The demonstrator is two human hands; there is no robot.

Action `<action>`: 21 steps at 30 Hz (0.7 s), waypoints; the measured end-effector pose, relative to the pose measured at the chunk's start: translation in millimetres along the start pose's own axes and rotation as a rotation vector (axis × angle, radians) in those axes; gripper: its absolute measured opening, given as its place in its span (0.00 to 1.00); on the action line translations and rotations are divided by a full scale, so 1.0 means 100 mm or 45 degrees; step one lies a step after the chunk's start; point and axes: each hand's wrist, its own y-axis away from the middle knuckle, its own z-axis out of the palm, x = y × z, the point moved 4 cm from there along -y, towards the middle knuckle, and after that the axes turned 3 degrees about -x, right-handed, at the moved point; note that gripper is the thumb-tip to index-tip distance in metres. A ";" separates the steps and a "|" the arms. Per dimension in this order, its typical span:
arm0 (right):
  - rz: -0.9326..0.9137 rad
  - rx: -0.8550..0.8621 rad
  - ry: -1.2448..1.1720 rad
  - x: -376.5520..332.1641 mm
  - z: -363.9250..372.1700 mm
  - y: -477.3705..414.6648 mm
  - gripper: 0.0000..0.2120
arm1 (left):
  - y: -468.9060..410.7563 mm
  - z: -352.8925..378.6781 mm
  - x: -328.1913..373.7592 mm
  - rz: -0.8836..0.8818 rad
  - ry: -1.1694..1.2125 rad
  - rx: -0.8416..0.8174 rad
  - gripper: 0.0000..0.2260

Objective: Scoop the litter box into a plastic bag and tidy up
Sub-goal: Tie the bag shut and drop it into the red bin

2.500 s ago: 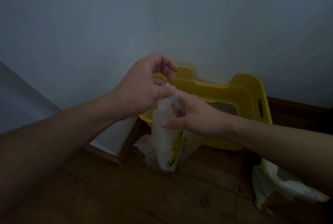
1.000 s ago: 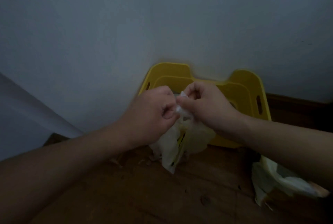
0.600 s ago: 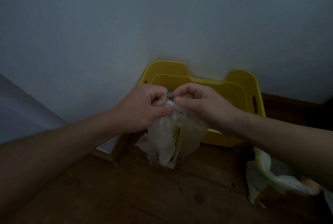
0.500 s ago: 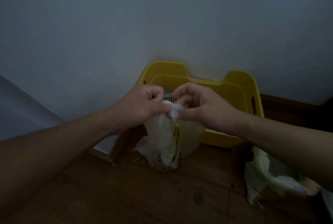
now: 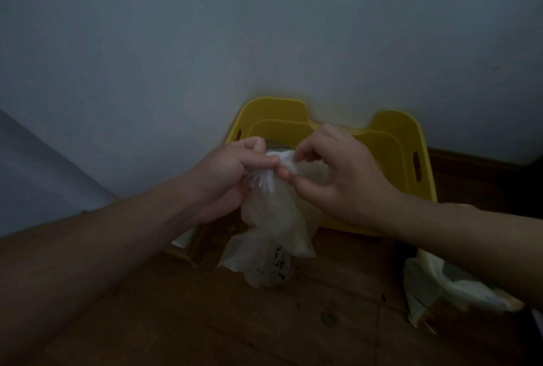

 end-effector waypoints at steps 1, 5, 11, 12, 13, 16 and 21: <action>-0.014 -0.013 0.006 -0.02 0.00 0.01 0.10 | 0.01 0.00 0.00 0.002 0.020 -0.009 0.16; 0.052 -0.148 -0.141 -0.02 0.04 0.01 0.19 | 0.04 0.03 0.00 -0.004 0.042 -0.043 0.15; 0.165 -0.180 -0.359 0.03 -0.02 -0.04 0.15 | 0.08 0.02 0.09 -0.003 0.031 -0.048 0.14; 0.197 -0.178 -0.408 0.05 -0.02 -0.04 0.13 | 0.09 0.02 0.11 0.021 -0.002 -0.034 0.12; 0.223 -0.178 -0.458 0.06 -0.03 -0.04 0.10 | 0.10 0.03 0.14 0.050 -0.045 -0.031 0.11; 0.261 -0.207 -0.512 0.09 -0.08 -0.08 0.08 | 0.10 0.00 0.20 0.164 -0.217 0.005 0.11; 0.387 -0.300 -0.626 0.13 -0.16 -0.20 0.10 | 0.12 -0.10 0.41 0.446 -0.740 0.253 0.05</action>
